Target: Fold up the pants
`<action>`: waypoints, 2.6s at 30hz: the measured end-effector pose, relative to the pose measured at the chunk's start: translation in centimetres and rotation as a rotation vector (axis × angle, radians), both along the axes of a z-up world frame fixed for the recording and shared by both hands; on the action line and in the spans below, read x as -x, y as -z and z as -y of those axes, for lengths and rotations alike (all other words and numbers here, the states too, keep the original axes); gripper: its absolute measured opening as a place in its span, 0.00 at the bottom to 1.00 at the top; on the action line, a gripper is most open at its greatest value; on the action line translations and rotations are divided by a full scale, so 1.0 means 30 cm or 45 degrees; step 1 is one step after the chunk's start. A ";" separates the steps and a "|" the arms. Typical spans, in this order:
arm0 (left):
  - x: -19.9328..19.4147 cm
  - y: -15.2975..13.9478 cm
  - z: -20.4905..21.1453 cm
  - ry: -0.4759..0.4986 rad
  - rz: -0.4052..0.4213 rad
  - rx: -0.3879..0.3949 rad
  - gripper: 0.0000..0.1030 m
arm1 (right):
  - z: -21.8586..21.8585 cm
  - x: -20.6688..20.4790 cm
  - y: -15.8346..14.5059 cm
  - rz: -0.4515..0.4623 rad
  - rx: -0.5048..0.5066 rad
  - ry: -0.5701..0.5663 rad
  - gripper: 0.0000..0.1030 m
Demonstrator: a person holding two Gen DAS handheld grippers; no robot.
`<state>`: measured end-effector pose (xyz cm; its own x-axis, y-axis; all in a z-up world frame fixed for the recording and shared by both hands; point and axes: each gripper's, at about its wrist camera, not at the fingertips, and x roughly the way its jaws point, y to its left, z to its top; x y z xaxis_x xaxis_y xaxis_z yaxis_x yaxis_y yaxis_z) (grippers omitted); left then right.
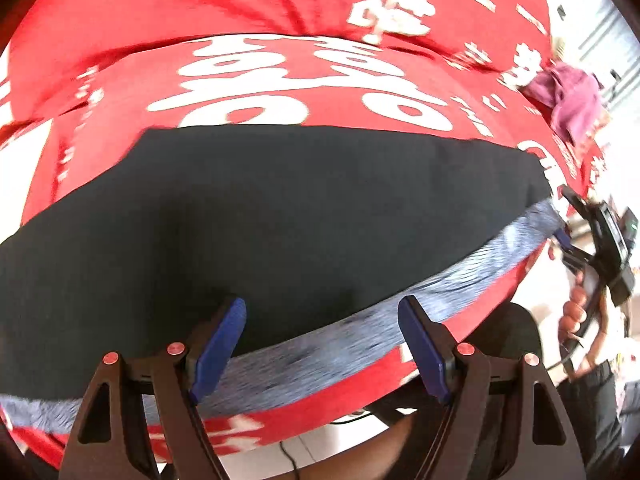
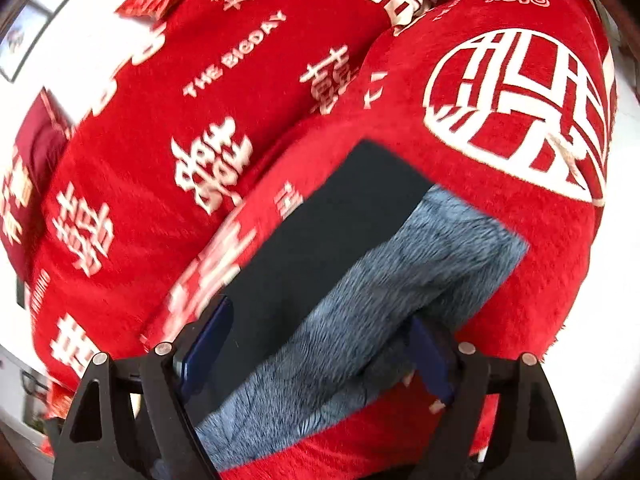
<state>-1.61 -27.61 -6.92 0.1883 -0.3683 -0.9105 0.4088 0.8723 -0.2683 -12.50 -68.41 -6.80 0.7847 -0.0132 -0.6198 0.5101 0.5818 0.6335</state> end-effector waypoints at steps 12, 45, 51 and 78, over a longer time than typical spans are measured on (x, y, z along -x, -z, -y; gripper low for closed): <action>-0.048 0.025 0.221 0.033 -0.037 -0.013 0.76 | 0.079 0.008 -0.122 0.104 0.014 -0.074 0.06; -0.133 0.097 0.134 -0.223 0.072 -0.148 0.76 | -0.325 -0.521 0.032 -0.529 0.849 -0.545 0.82; -0.060 0.078 0.219 -0.103 0.040 -0.069 0.76 | -0.234 -0.279 -0.111 -0.425 0.746 -0.423 0.82; 0.038 0.105 0.351 0.187 0.126 -0.205 0.79 | -0.008 -0.171 0.076 -0.452 0.541 -0.418 0.99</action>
